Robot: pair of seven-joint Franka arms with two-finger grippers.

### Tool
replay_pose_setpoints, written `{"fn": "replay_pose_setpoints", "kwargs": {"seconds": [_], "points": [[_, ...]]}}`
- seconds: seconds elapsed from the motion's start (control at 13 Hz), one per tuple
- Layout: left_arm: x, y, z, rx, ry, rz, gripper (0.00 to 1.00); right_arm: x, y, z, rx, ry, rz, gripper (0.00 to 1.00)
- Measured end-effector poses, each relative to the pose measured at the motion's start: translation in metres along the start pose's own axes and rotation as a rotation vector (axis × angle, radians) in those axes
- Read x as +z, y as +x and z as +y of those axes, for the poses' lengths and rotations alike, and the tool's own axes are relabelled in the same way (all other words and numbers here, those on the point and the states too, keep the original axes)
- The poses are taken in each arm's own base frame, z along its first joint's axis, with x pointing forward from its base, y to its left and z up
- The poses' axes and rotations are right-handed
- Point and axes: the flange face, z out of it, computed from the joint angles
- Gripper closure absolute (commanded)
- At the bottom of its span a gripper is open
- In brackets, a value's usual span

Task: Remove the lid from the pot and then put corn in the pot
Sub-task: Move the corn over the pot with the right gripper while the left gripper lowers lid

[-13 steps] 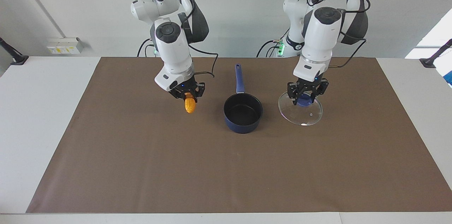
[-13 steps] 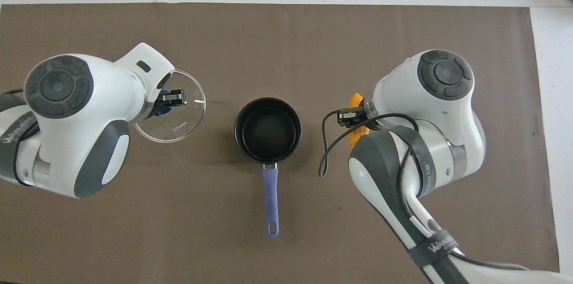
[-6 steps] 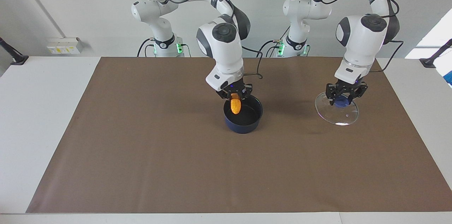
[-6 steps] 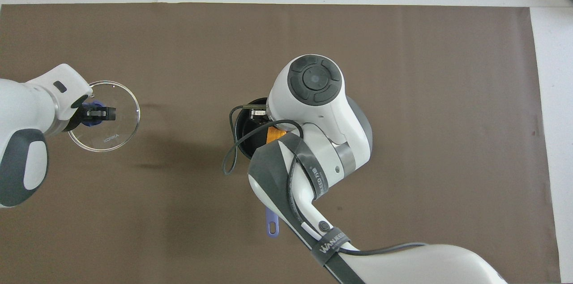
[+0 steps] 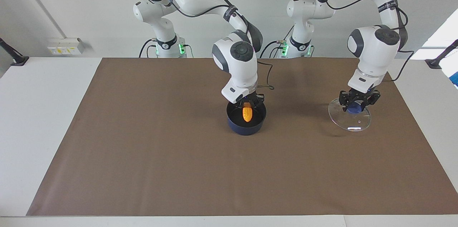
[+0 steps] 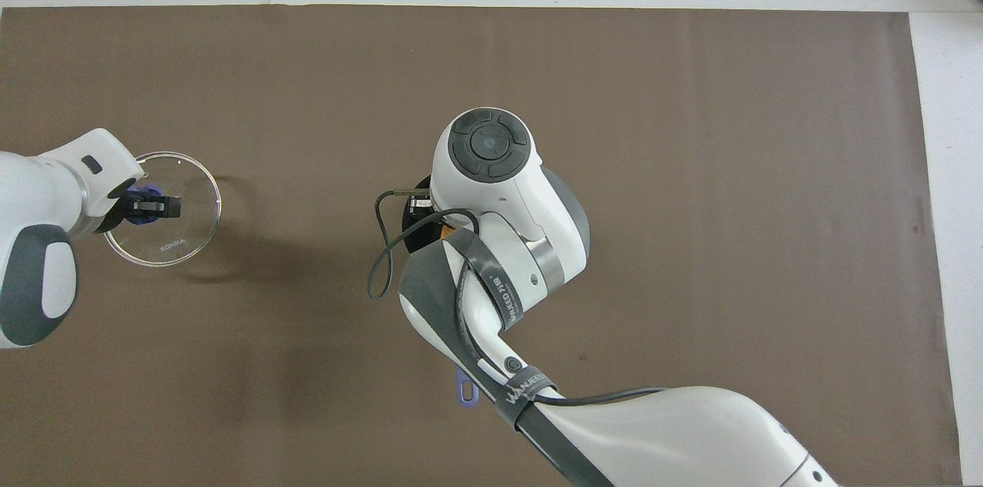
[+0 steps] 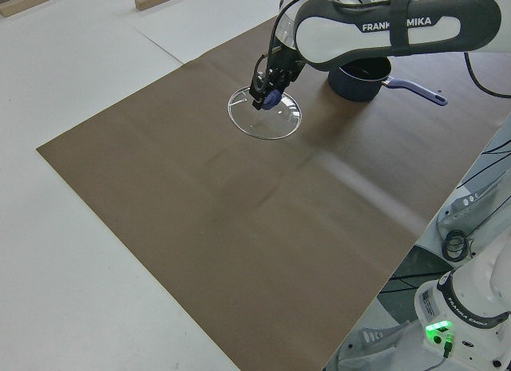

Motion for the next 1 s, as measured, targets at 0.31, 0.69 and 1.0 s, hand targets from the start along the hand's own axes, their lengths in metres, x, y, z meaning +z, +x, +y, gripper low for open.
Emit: {"fn": "replay_pose_setpoints", "kwargs": {"seconds": [0.31, 0.69, 1.0], "points": [[0.032, -0.008, -0.006, 0.04, -0.036, -0.042, 0.61, 0.006, -0.001, -0.001, -0.002, -0.005, -0.007, 1.0], [0.047, -0.016, -0.003, 0.053, -0.043, -0.074, 0.62, 0.031, -0.001, 0.002, 0.002, -0.015, -0.015, 1.0], [0.052, -0.021, 0.002, 0.06, -0.048, -0.085, 0.51, 0.039, -0.002, 0.003, 0.003, -0.016, -0.015, 1.0]]}}
